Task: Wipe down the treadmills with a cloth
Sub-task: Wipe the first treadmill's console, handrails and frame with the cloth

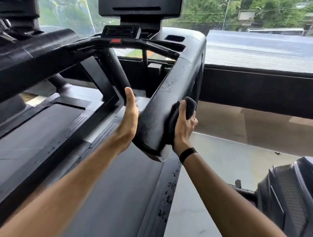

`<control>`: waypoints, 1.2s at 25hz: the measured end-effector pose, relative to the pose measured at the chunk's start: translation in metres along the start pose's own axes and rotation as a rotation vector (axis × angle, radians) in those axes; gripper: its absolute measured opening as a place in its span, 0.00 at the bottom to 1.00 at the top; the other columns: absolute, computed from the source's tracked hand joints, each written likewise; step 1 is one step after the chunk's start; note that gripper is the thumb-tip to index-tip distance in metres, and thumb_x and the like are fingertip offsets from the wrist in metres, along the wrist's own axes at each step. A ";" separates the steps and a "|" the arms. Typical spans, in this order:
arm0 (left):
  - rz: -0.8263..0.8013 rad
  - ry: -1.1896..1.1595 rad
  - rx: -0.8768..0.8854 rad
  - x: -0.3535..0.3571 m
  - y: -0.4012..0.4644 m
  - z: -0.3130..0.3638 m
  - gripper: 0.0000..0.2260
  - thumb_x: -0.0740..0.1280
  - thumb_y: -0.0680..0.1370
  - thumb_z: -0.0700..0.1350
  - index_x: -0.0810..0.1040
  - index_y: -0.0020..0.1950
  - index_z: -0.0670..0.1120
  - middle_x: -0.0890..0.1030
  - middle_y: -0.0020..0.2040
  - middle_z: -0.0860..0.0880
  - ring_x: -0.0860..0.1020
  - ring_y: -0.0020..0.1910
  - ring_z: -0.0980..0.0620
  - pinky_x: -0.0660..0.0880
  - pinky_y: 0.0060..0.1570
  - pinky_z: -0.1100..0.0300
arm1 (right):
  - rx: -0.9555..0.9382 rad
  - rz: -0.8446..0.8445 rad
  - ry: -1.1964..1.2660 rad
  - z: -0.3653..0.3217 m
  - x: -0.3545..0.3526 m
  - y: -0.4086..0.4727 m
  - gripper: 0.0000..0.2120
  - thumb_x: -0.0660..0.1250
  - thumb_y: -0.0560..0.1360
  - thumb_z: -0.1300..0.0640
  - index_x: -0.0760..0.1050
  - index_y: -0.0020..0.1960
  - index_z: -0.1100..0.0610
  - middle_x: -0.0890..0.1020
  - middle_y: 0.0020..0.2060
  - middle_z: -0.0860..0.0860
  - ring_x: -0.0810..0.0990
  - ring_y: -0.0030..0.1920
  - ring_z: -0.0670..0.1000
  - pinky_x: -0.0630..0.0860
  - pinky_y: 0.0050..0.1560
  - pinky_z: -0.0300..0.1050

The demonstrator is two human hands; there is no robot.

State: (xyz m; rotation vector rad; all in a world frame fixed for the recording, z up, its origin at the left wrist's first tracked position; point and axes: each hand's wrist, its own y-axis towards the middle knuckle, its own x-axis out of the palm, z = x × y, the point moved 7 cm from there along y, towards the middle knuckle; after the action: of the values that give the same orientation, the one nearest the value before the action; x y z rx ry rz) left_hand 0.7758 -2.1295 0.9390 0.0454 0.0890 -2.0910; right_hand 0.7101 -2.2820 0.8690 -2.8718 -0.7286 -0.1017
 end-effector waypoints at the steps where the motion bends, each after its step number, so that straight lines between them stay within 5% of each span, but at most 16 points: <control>1: 0.004 -0.002 0.012 0.000 0.000 0.001 0.36 0.32 0.79 0.66 0.42 0.81 0.47 0.46 0.81 0.47 0.50 0.80 0.52 0.44 0.79 0.49 | 0.066 0.002 -0.006 0.010 -0.002 -0.014 0.27 0.60 0.77 0.32 0.69 0.69 0.47 0.66 0.65 0.54 0.67 0.69 0.57 0.64 0.69 0.53; 3: 0.011 -0.014 0.037 0.002 0.002 0.002 0.37 0.33 0.78 0.67 0.42 0.81 0.47 0.46 0.81 0.48 0.50 0.80 0.53 0.44 0.79 0.50 | 0.054 0.000 -0.062 0.016 -0.004 -0.051 0.30 0.58 0.76 0.29 0.66 0.70 0.45 0.65 0.63 0.51 0.65 0.68 0.55 0.63 0.66 0.52; 6: 0.042 -0.106 0.032 -0.003 0.006 -0.003 0.37 0.35 0.79 0.67 0.47 0.81 0.47 0.51 0.81 0.46 0.55 0.79 0.51 0.49 0.79 0.50 | -0.304 -0.013 -0.357 -0.020 0.005 -0.095 0.25 0.60 0.71 0.28 0.69 0.60 0.44 0.64 0.61 0.47 0.63 0.65 0.51 0.60 0.66 0.48; 10: -0.031 -0.177 0.089 -0.001 0.008 -0.004 0.38 0.42 0.78 0.70 0.66 0.74 0.44 0.77 0.67 0.49 0.78 0.63 0.56 0.69 0.69 0.57 | -0.691 -0.177 -0.761 -0.073 0.052 -0.075 0.19 0.64 0.73 0.34 0.71 0.54 0.46 0.65 0.58 0.48 0.65 0.60 0.52 0.60 0.62 0.50; 12: 0.017 -0.118 0.141 0.002 0.008 -0.001 0.31 0.36 0.82 0.62 0.73 0.65 0.48 0.82 0.59 0.54 0.78 0.59 0.62 0.73 0.61 0.67 | -0.682 -0.217 -0.812 -0.086 0.069 -0.037 0.20 0.64 0.73 0.33 0.73 0.53 0.47 0.68 0.57 0.49 0.67 0.60 0.54 0.62 0.62 0.53; 13: 0.053 -0.092 0.137 0.001 0.007 -0.002 0.30 0.34 0.82 0.60 0.69 0.69 0.50 0.78 0.65 0.54 0.75 0.64 0.63 0.68 0.65 0.68 | -0.652 -0.214 -0.807 -0.090 0.073 -0.017 0.20 0.65 0.72 0.33 0.74 0.53 0.48 0.69 0.57 0.50 0.68 0.61 0.54 0.62 0.63 0.54; 16: 0.040 -0.076 0.095 -0.005 0.006 -0.006 0.35 0.33 0.80 0.64 0.52 0.81 0.46 0.59 0.80 0.47 0.60 0.77 0.55 0.53 0.76 0.58 | -0.513 -0.144 -0.636 -0.090 0.067 0.032 0.21 0.67 0.71 0.33 0.76 0.52 0.49 0.70 0.55 0.49 0.70 0.62 0.55 0.63 0.65 0.54; 20: 0.025 -0.024 0.110 -0.002 0.000 0.001 0.35 0.33 0.81 0.63 0.52 0.81 0.43 0.56 0.81 0.48 0.56 0.79 0.53 0.50 0.77 0.57 | -0.196 -0.028 -0.312 -0.057 0.033 0.063 0.25 0.68 0.72 0.33 0.75 0.60 0.49 0.70 0.62 0.51 0.71 0.66 0.56 0.66 0.65 0.49; 25: -0.022 0.076 0.129 0.000 -0.012 0.010 0.62 0.44 0.57 0.85 0.54 0.81 0.45 0.57 0.80 0.49 0.57 0.78 0.53 0.50 0.76 0.56 | 0.199 0.001 -0.195 0.000 0.003 0.024 0.36 0.61 0.76 0.31 0.59 0.78 0.47 0.65 0.71 0.59 0.66 0.70 0.62 0.63 0.72 0.56; 28: -0.112 0.084 0.120 0.008 -0.017 0.014 0.64 0.47 0.54 0.86 0.55 0.81 0.48 0.58 0.80 0.51 0.57 0.78 0.56 0.51 0.75 0.60 | 0.057 0.012 -0.281 -0.005 0.001 -0.028 0.35 0.53 0.76 0.27 0.60 0.75 0.46 0.65 0.69 0.58 0.63 0.70 0.61 0.61 0.72 0.60; 30: -0.168 0.080 0.156 0.013 -0.018 0.018 0.42 0.46 0.70 0.79 0.70 0.72 0.54 0.73 0.71 0.56 0.70 0.68 0.67 0.61 0.69 0.70 | -0.204 -0.034 -0.356 -0.025 0.009 -0.059 0.34 0.45 0.73 0.24 0.65 0.68 0.44 0.64 0.64 0.52 0.62 0.68 0.57 0.59 0.72 0.57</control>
State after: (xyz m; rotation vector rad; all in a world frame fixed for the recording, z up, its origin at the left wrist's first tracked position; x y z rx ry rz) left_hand 0.7541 -2.1334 0.9567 0.2227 -0.0227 -2.2605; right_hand 0.6888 -2.2317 0.9040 -3.1117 -0.8726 0.3601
